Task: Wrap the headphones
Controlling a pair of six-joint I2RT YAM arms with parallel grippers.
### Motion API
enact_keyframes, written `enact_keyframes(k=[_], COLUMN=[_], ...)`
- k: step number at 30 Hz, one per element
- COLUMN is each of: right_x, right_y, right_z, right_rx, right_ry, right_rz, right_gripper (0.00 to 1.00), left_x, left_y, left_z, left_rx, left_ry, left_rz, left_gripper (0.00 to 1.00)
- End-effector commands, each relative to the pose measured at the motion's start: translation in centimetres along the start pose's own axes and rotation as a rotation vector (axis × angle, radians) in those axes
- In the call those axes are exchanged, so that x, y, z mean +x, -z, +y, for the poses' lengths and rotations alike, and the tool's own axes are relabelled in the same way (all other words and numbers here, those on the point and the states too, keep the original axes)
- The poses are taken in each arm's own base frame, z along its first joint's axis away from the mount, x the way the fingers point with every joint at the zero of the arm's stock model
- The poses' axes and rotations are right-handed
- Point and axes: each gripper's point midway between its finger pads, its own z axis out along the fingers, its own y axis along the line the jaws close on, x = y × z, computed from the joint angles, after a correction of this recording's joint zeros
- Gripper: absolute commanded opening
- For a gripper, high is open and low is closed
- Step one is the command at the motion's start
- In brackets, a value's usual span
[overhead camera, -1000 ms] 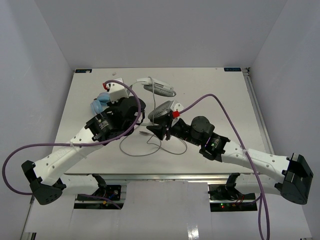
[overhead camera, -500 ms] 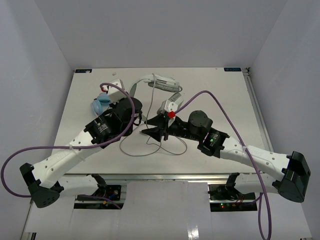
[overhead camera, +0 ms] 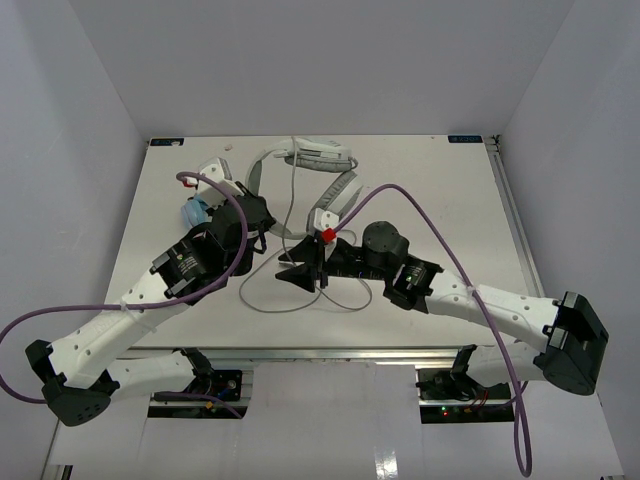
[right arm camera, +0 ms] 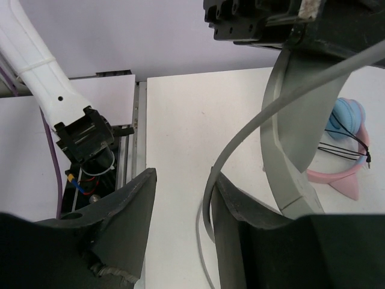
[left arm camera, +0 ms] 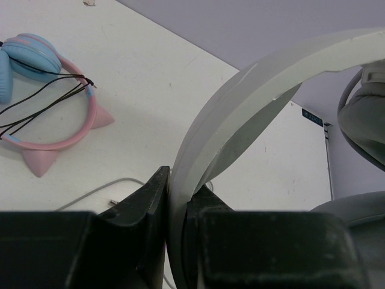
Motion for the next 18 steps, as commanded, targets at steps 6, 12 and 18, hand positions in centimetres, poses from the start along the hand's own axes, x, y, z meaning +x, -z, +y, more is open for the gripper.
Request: enact_keyframes(k=[6, 12, 18], right_x=[1.4, 2.8, 3.8], right_y=[1.0, 1.1, 1.3], right_z=[-3.2, -4.1, -4.3], right_rx=[0.195, 0.251, 0.263], right_ry=[-0.012, -0.015, -0.003], right_rz=[-0.085, -0.132, -0.216], right_gripper=[0.47, 0.46, 0.46], left_x=[-3.5, -3.2, -2.7], left_y=[1.3, 1.0, 0.8], left_z=[-1.0, -1.4, -1.5], left_rx=[0.037, 0.032, 0.030], left_ry=[0.176, 0.195, 0.217], left_rz=[-0.068, -0.062, -0.053], left_gripper=[0.00, 0.00, 0.00])
